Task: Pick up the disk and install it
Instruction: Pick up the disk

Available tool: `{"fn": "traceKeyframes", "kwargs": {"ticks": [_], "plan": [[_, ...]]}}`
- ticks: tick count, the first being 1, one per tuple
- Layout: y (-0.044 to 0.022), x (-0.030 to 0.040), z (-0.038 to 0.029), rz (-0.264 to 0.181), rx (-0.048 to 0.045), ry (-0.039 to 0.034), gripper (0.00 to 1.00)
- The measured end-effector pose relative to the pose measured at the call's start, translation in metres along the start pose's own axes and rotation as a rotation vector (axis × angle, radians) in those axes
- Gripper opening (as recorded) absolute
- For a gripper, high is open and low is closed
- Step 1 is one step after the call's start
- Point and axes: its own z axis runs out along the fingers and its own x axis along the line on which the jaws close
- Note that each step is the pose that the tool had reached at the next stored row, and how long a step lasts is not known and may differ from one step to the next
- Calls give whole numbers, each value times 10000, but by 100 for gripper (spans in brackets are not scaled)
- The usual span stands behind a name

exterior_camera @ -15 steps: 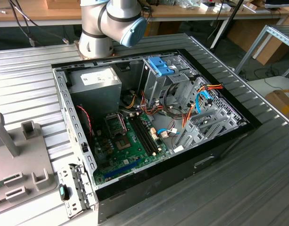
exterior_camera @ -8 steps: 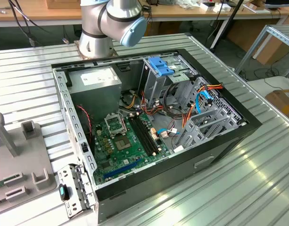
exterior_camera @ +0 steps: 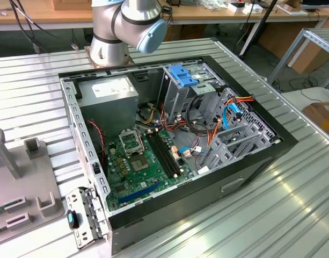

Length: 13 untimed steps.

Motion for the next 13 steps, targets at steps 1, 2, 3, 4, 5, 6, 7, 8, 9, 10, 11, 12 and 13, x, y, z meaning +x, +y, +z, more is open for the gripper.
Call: {"fn": "traceKeyframes", "kwargs": {"ticks": [1,2,3,4,5,6,7,8,9,10,11,12,13], "plan": [[0,0,0,-1,0,-1,11],[0,0,0,-5,0,0,11],[0,0,0,-27,1,1,11],[0,0,1,-81,1,2,11],[0,0,1,-195,1,7,11],[0,0,0,-312,2,12,11],[0,0,0,-518,3,20,11],[0,0,0,-755,3,29,11],[0,0,1,-958,4,36,11],[0,0,0,-1166,5,45,11],[0,0,1,-1176,5,45,11],[0,0,0,-1178,5,45,11],[0,0,0,-1179,5,46,11]]}}
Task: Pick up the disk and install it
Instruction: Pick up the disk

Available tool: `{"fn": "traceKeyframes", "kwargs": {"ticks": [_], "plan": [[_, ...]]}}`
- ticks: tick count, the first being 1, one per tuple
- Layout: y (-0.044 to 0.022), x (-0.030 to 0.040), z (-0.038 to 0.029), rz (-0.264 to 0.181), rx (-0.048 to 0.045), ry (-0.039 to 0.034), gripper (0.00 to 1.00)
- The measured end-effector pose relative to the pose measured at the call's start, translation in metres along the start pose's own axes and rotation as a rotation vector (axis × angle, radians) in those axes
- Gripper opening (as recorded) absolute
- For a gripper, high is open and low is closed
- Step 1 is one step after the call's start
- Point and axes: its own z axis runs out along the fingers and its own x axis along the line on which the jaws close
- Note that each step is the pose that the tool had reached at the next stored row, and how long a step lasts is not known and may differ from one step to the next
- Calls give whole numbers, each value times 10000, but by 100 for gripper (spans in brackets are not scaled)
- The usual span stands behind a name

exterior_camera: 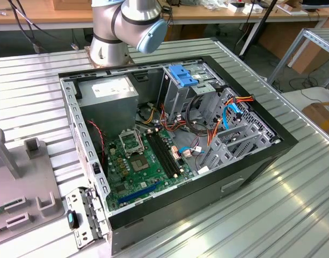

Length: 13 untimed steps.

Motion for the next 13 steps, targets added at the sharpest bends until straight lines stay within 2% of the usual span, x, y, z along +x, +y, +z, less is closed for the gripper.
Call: {"fn": "traceKeyframes", "kwargs": {"ticks": [8,13], "plan": [[0,0,0,-81,1,2,11],[2,-3,0,-1044,4,41,11]]}}
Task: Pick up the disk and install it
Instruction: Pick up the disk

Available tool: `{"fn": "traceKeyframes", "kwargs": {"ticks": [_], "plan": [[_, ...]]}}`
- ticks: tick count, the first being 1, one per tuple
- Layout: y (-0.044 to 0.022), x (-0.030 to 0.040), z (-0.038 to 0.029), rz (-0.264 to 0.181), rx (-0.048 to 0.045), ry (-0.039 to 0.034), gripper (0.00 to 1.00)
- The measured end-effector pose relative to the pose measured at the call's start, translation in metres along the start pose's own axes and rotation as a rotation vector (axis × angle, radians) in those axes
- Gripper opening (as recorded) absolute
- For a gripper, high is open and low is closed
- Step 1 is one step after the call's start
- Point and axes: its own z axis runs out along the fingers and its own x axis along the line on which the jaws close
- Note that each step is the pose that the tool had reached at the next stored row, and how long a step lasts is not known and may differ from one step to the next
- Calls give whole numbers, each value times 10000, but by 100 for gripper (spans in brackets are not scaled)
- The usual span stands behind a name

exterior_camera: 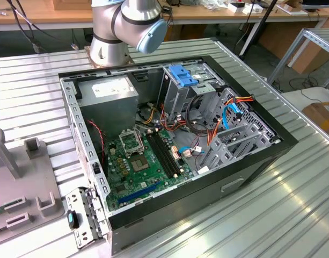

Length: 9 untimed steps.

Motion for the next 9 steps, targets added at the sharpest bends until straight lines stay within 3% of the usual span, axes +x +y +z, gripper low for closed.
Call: {"fn": "traceKeyframes", "kwargs": {"ticks": [4,9], "plan": [[1,-1,0,-462,2,17,11],[1,-2,0,-576,2,22,11]]}}
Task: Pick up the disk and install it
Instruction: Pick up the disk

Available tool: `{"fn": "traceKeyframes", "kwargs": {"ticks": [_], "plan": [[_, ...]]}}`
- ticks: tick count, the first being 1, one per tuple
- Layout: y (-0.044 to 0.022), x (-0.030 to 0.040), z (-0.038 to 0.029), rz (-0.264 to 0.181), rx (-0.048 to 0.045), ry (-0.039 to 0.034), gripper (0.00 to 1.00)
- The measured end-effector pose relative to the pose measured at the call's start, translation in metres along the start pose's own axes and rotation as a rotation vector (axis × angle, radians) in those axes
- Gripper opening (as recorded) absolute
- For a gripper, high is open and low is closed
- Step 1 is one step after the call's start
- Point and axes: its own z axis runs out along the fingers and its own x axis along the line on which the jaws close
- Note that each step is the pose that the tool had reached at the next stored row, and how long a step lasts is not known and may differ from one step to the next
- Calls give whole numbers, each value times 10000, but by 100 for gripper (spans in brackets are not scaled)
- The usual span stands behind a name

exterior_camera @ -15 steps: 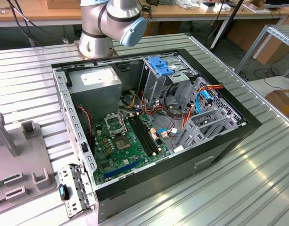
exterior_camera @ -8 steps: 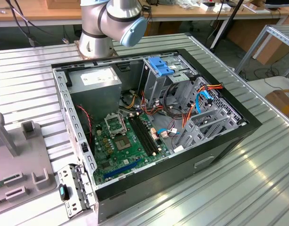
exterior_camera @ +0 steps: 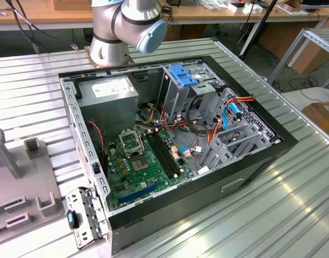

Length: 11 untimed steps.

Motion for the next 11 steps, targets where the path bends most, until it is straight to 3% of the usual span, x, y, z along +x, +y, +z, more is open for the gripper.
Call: {"fn": "traceKeyframes", "kwargs": {"ticks": [6,11], "plan": [[0,0,0,-36,-1,-2,11],[0,0,0,-327,-1,8,11]]}}
